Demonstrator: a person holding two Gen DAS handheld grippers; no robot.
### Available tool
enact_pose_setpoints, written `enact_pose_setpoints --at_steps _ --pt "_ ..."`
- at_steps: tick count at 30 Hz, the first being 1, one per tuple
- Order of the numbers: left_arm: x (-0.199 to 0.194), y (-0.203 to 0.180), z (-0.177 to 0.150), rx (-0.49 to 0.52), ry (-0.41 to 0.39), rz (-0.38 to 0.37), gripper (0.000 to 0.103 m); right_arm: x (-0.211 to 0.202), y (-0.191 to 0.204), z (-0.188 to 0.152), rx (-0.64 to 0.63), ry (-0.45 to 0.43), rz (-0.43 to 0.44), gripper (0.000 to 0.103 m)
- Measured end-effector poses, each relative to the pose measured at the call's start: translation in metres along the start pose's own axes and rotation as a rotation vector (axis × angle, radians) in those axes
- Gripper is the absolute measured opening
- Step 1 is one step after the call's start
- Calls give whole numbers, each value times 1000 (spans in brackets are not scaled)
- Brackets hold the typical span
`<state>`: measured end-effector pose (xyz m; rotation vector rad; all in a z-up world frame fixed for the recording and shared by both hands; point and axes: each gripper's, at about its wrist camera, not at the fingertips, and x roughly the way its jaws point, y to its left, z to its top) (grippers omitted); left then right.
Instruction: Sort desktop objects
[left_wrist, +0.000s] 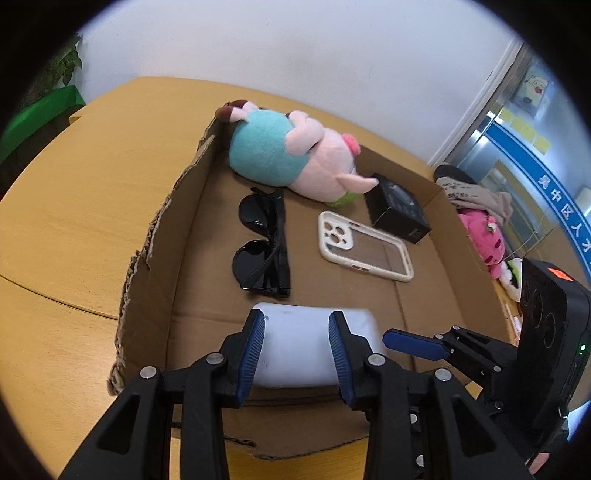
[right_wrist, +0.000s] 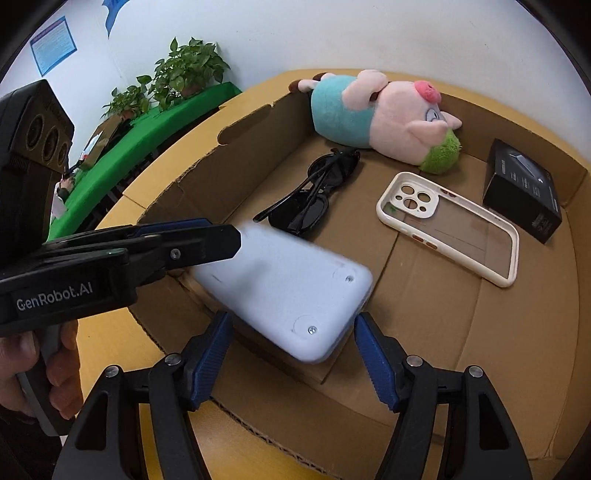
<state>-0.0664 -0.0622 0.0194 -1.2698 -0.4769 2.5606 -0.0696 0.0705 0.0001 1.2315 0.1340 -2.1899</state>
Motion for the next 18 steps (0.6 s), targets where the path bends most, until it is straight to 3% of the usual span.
enact_pose_setpoints --at_steps 5,8,10,12,14,18 --pt "-21 -11 -5 12 -55 -1 38 -38 -7 -9 21 -85 -7 94" --pt "-40 -28 -14 62 -126 9 50 -65 -10 -25 27 -144 -50 97" --pt "-53 -43 -22 120 -182 19 65 -83 -11 -39 35 -185 -98 100" --pt "-63 -62 -32 182 -232 75 71 -98 -12 -50 67 -207 -122 103" --pt "-68 -78 -40 233 -265 116 74 -116 -11 -61 111 -244 -134 103" --pt "-74 -97 -48 262 -263 87 76 -145 -1 -76 105 -313 -190 103"
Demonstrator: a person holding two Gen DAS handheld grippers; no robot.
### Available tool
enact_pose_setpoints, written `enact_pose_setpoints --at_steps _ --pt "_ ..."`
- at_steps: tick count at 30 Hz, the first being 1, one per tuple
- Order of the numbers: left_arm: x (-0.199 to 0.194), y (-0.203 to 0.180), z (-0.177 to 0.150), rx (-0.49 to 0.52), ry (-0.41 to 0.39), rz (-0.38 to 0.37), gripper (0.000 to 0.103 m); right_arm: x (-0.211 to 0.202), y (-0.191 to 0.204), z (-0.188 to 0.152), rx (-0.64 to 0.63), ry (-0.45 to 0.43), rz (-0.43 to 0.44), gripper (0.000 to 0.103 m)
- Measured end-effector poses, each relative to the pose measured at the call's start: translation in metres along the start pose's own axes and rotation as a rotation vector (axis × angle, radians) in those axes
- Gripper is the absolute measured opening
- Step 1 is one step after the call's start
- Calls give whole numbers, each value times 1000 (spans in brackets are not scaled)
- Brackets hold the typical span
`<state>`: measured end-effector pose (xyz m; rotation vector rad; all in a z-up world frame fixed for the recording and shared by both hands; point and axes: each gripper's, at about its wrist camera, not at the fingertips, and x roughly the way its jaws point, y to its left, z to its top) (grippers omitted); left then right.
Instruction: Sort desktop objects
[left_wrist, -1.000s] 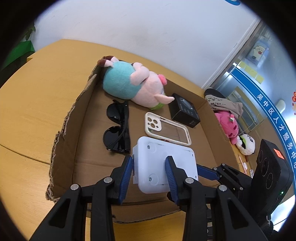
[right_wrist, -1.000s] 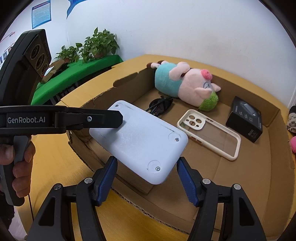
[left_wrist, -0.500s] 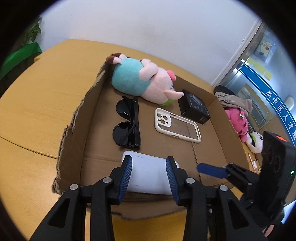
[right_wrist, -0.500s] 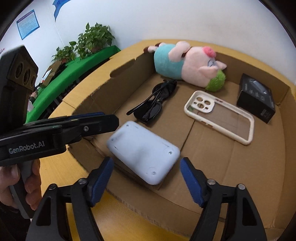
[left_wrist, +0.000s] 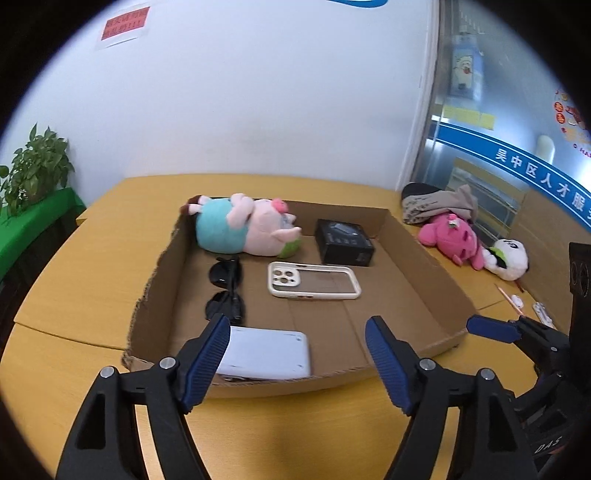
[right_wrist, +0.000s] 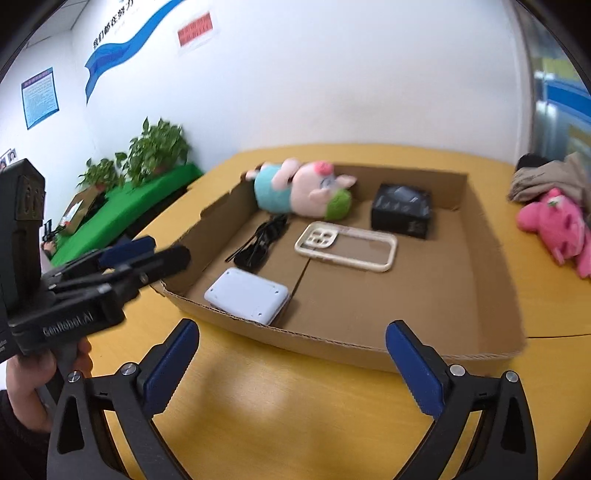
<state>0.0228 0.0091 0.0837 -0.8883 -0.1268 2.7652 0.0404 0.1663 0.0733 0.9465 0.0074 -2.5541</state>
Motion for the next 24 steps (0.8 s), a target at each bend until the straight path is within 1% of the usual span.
enact_pose_setpoints --at_steps 3,5,9,12,17,22,24 --pt "-8 -9 0 -3 -8 -3 76 -15 4 -3 -32 -16 -29 103" --pt "-14 -14 -2 -2 -16 -4 78 -23 2 -6 -29 -29 -38 103" --pt "-21 -19 -8 -5 -22 18 78 -32 -2 -11 -19 -34 -56 103" --pt "-21 -18 -10 -3 -12 19 78 -35 -9 -13 -6 -50 -75 103" --pt "-14 -12 -9 15 -24 46 79 -30 -14 -13 -9 -60 -85 103" --pt "7 12 -16 -46 -37 55 79 -13 -23 -15 -24 -59 -99 103" --pt "18 17 -21 -40 -47 69 79 -4 -28 -17 -33 -67 -104 103"
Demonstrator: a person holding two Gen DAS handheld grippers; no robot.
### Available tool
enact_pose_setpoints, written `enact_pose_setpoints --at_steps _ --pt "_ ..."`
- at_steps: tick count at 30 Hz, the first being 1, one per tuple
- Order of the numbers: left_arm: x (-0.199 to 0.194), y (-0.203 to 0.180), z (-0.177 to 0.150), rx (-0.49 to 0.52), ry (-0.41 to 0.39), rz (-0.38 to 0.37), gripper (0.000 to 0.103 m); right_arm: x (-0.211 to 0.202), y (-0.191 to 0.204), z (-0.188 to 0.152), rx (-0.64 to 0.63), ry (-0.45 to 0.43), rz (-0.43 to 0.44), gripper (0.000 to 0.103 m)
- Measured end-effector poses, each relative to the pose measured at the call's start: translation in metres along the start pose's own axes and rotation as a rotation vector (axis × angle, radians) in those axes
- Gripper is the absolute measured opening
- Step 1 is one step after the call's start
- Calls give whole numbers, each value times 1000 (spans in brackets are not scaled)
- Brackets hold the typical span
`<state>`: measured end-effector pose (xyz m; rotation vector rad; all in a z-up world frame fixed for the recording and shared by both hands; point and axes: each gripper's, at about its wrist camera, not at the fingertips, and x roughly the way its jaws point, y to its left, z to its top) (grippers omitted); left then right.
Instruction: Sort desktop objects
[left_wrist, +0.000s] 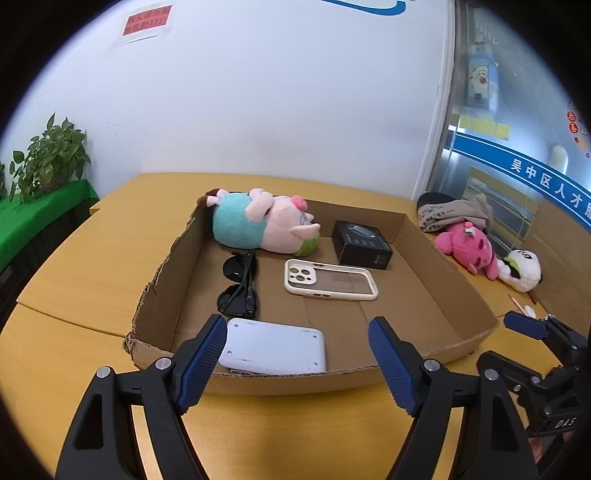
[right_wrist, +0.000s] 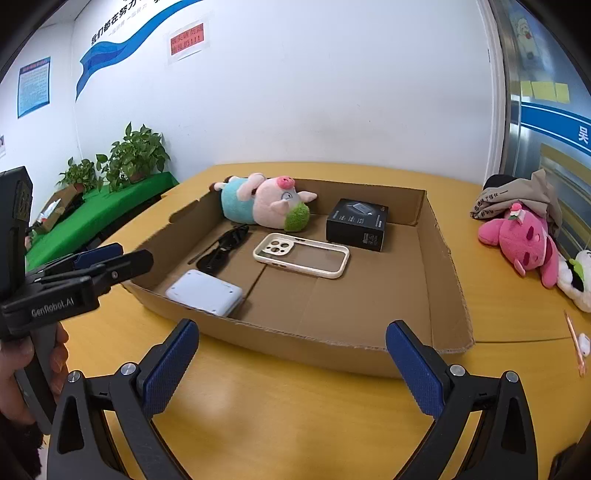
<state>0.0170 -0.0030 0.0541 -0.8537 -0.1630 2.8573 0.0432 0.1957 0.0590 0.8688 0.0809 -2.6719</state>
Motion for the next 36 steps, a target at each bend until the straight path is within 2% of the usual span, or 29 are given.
enact_pose_setpoints --at_steps 3,8,12,16,20,24,36 --pt "18 3 -7 37 -9 9 79 18 -8 -5 -2 -17 -4 103" --pt "50 7 -18 39 -5 -1 79 55 -23 -14 15 -17 -38 103" --pt "61 -4 -27 122 -46 51 84 68 -29 -21 47 -81 -80 103" --pt "63 -6 -27 123 -60 48 87 71 -29 -22 36 -118 -94 103" --pt "64 -6 -26 120 -54 51 91 72 -30 -21 35 -118 -93 103" --pt "68 -6 -26 114 -28 48 102 72 -29 -22 34 -113 -96 103" --pt "70 -5 -27 108 -13 36 102 71 -28 -25 33 -104 -91 103"
